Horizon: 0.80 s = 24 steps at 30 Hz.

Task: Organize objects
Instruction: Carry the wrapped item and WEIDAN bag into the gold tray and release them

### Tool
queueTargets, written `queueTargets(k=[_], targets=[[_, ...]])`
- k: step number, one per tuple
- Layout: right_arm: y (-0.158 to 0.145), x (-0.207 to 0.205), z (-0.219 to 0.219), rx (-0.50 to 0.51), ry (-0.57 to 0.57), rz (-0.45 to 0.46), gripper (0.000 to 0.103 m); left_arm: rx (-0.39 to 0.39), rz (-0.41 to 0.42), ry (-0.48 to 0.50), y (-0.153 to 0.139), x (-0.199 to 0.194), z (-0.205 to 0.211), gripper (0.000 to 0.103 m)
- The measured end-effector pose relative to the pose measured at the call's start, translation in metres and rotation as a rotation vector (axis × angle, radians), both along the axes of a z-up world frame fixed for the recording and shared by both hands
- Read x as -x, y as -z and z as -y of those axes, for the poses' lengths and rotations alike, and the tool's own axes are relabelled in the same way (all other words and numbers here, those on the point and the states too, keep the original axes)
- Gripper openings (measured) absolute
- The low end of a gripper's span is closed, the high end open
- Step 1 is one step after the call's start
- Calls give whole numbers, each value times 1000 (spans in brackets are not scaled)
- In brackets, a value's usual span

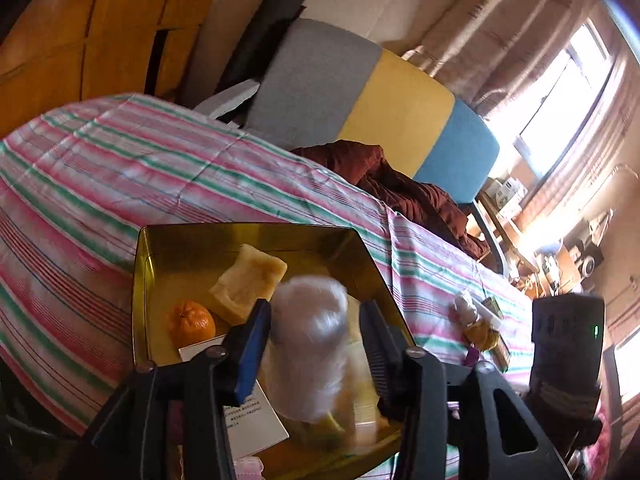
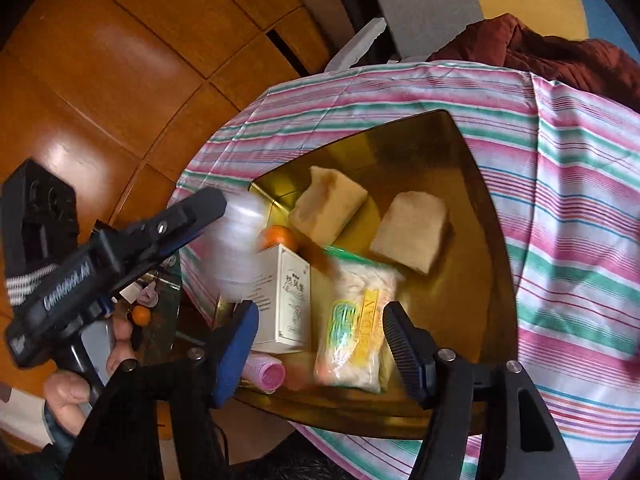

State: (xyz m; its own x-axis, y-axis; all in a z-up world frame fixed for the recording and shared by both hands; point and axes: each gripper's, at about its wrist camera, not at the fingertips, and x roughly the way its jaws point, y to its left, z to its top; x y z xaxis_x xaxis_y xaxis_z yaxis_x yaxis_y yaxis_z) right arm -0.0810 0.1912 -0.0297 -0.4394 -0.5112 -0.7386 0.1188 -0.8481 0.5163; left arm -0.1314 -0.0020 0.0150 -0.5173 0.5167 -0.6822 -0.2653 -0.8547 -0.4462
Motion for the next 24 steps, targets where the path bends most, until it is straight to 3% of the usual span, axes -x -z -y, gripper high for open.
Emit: queueTargets(k=[3, 6, 9, 11, 13, 19, 24], targets=[[4, -4, 10, -18, -25, 8, 68, -56, 55, -1, 5, 7, 4, 49], [7, -12, 15, -82, -27, 5, 72, -54, 57, -36, 9, 4, 9, 50], [6, -22, 18, -149, -25, -20, 83, -45, 42, -58, 9, -3, 13, 50], [5, -28, 19, -177, -17, -49, 96, -34, 30, -78, 9, -9, 16, 50], [2, -34, 18, -209, 3, -86, 103, -3, 5, -100, 8, -16, 15, 50], [-3, -44, 15, -325, 69, -159, 103, 145, -102, -101, 8, -44, -2, 50], [-5, -52, 6, -388, 120, -184, 103, 219, -139, -97, 11, -59, -14, 50]])
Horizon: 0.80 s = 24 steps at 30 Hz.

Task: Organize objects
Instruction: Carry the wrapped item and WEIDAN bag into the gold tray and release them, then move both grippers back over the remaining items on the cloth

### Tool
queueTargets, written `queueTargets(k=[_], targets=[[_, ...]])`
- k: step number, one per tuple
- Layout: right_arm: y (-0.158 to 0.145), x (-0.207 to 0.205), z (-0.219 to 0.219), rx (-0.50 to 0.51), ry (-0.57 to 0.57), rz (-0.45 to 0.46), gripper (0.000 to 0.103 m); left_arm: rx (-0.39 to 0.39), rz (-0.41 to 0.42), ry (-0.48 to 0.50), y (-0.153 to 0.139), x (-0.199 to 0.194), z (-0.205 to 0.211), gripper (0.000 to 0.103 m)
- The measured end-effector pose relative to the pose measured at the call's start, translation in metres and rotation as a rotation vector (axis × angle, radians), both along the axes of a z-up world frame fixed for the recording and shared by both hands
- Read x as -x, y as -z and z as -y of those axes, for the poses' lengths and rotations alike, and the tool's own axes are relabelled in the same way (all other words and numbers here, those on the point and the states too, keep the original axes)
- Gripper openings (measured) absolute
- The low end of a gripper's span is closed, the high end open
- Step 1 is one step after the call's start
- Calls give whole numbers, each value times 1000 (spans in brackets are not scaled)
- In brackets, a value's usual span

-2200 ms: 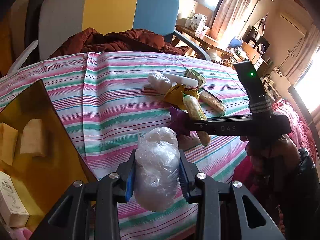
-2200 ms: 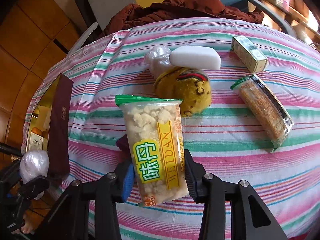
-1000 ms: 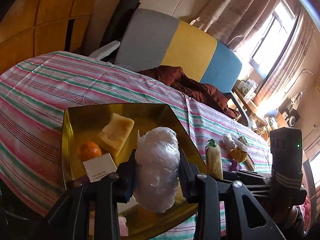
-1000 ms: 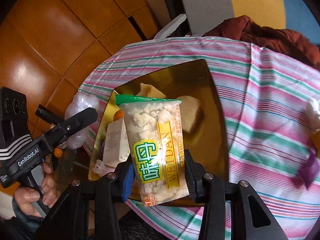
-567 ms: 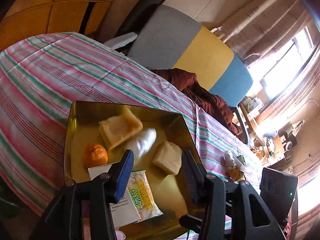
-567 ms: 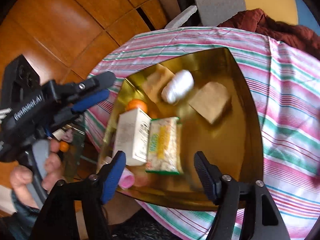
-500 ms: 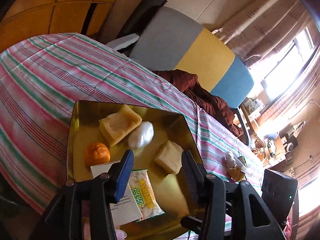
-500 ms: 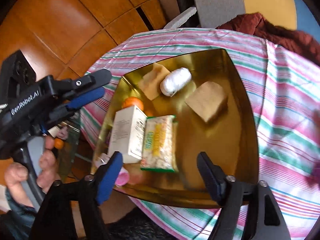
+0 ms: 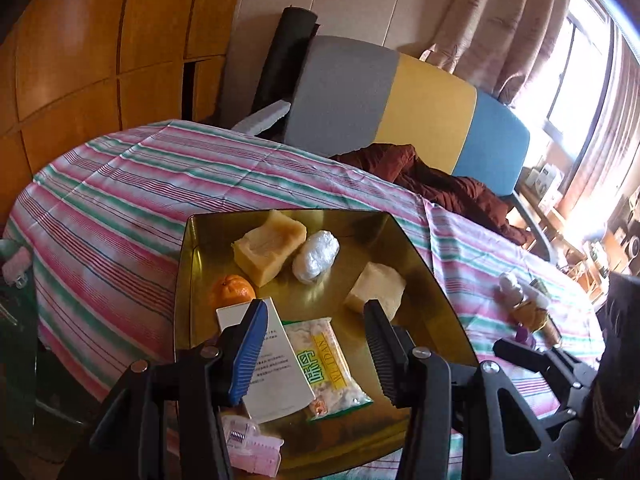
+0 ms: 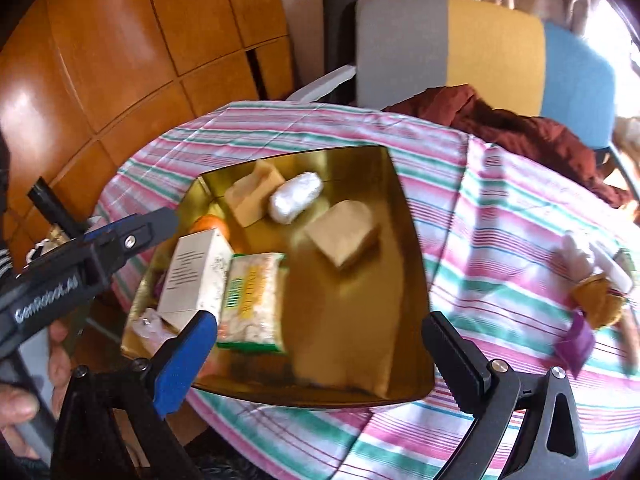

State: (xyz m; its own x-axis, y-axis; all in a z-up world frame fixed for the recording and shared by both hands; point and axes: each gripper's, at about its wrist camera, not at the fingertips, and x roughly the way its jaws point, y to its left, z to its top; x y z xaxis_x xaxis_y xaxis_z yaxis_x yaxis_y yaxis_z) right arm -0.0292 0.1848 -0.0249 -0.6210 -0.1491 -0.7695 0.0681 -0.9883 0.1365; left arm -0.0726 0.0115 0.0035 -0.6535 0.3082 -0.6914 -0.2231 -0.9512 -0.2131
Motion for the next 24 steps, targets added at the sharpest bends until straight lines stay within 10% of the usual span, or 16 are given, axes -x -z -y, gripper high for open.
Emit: queueTargets(k=[24], targets=[[2, -18, -31, -101, 121, -42, 103, 142, -49, 65, 6, -32, -40, 50]])
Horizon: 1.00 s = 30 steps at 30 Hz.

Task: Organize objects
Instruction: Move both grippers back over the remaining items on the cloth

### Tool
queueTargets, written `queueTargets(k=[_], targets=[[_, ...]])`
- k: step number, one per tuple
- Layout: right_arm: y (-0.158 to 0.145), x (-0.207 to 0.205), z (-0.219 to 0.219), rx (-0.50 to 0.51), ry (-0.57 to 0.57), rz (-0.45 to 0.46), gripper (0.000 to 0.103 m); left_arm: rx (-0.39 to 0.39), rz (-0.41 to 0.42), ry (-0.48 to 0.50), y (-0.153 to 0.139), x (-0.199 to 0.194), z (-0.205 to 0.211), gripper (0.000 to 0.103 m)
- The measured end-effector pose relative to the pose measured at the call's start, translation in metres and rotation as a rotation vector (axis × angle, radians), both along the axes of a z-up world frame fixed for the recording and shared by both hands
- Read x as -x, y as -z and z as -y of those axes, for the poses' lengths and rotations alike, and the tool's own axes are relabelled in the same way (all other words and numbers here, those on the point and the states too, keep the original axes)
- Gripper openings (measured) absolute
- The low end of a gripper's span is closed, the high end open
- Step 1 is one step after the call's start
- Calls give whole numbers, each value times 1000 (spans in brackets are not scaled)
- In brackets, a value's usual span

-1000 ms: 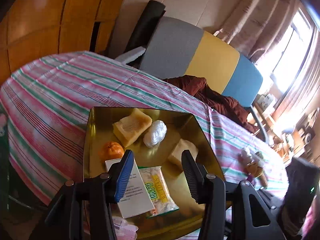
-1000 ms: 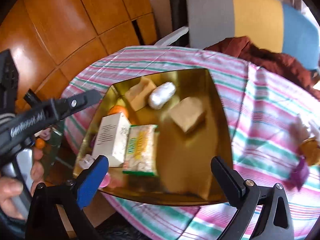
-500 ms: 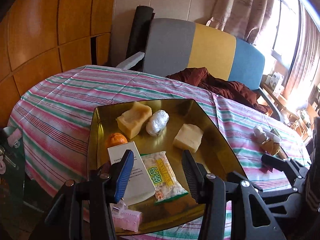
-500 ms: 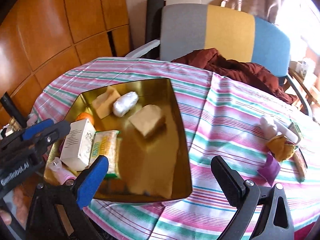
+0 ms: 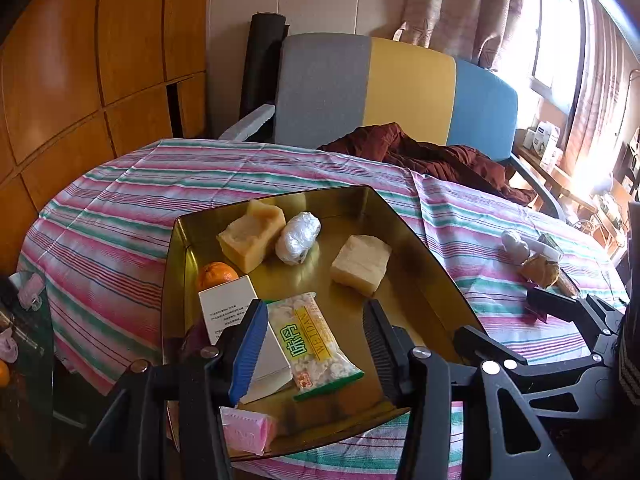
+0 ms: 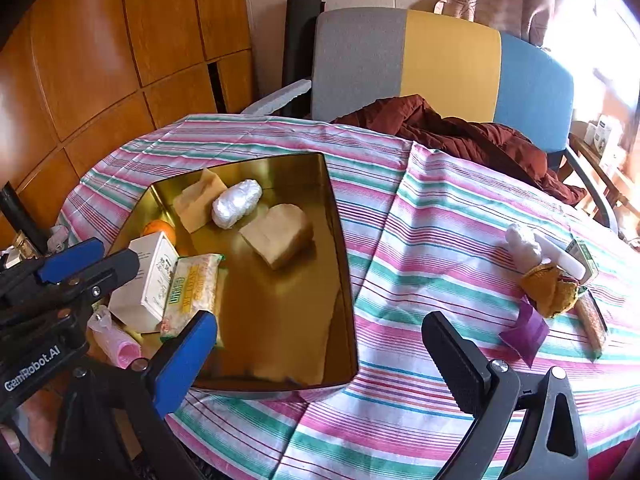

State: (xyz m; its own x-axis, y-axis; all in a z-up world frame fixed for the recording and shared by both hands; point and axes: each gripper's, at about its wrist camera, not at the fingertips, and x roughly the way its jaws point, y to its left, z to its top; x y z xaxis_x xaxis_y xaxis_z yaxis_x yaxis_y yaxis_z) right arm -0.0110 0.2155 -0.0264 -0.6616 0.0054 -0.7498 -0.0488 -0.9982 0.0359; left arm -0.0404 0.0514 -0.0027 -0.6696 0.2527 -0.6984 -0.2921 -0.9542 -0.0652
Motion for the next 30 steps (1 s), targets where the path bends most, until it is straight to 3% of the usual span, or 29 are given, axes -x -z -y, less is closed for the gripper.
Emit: queueTargets(k=[14, 23, 30], targets=[[-4, -4, -47, -32, 95, -5, 103, 27, 10, 73, 0, -6, -26, 50], [4, -10, -119, -81, 243, 46, 103, 37, 50, 153, 9, -12, -50, 50], [-9, -17, -185, -198, 322, 33, 103, 49, 71, 209, 13, -18, -66, 50]])
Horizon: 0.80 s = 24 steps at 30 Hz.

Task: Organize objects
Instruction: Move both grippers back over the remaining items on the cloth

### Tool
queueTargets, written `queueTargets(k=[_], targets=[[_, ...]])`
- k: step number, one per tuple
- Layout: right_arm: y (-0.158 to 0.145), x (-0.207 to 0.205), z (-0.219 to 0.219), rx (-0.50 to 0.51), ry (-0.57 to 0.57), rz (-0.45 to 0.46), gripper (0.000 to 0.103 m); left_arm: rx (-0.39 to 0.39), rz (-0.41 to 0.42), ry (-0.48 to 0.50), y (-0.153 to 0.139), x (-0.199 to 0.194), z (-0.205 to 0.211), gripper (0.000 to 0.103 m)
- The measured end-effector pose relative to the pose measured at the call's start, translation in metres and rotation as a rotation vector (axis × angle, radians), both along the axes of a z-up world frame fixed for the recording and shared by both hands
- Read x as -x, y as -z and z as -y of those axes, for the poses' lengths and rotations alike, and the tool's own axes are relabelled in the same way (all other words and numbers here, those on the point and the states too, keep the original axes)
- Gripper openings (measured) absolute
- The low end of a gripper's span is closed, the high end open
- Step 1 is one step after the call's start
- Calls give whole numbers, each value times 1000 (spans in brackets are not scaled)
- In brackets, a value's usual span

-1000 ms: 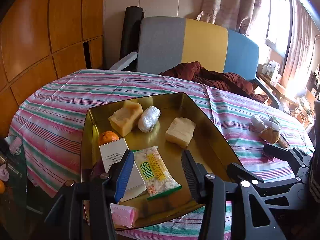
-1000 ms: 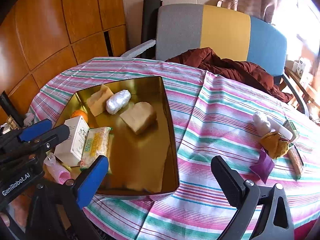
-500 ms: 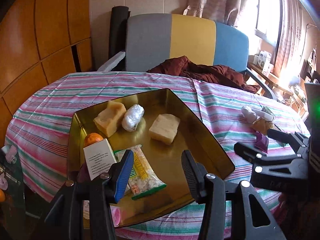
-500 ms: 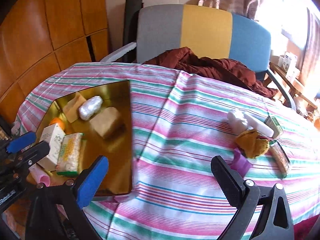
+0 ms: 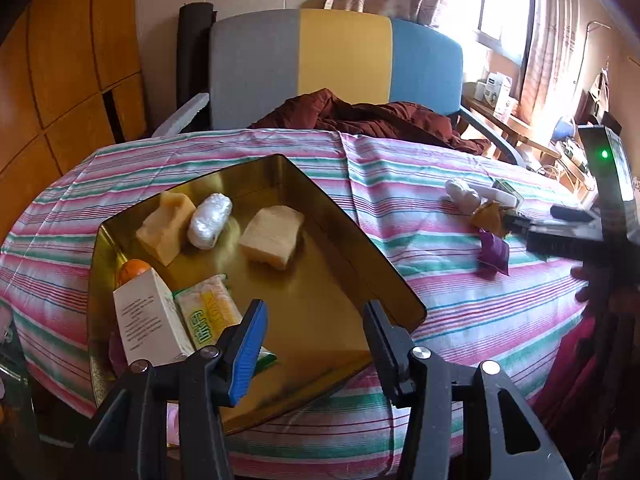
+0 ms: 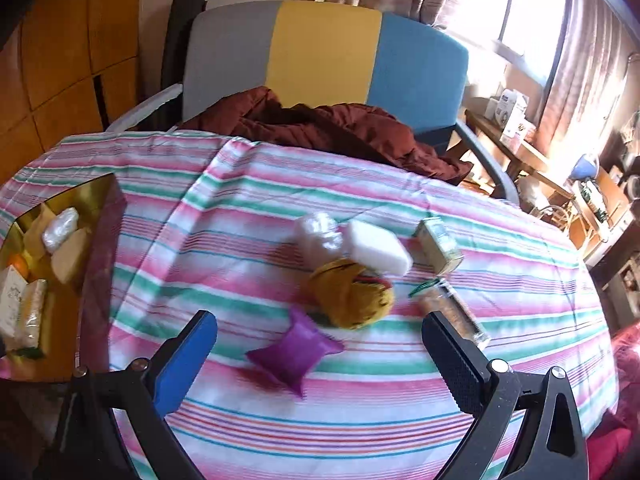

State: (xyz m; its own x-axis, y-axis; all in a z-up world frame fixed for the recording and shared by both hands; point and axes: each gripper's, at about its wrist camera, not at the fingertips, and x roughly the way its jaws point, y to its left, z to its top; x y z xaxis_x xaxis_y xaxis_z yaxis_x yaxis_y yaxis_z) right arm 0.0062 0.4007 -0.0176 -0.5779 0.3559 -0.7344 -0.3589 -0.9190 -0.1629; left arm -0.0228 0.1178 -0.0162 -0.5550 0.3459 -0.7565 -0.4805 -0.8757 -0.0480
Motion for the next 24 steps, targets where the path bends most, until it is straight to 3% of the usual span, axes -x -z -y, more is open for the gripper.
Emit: queueTargets(k=[7, 9, 12, 18, 24], targets=[[-3, -20, -126, -4, 321, -56, 103, 22, 10, 59, 2, -3, -22, 50], [9, -36, -159, 84, 441, -69, 103, 30, 14, 88, 1, -4, -34, 50], [27, -54, -193, 320, 570, -89, 103, 47, 13, 132, 3, -7, -55, 50], [37, -63, -201, 454, 592, -113, 103, 64, 46, 251, 12, -16, -109, 50], [34, -62, -200, 452, 576, -114, 103, 67, 79, 340, 21, -23, -152, 50]])
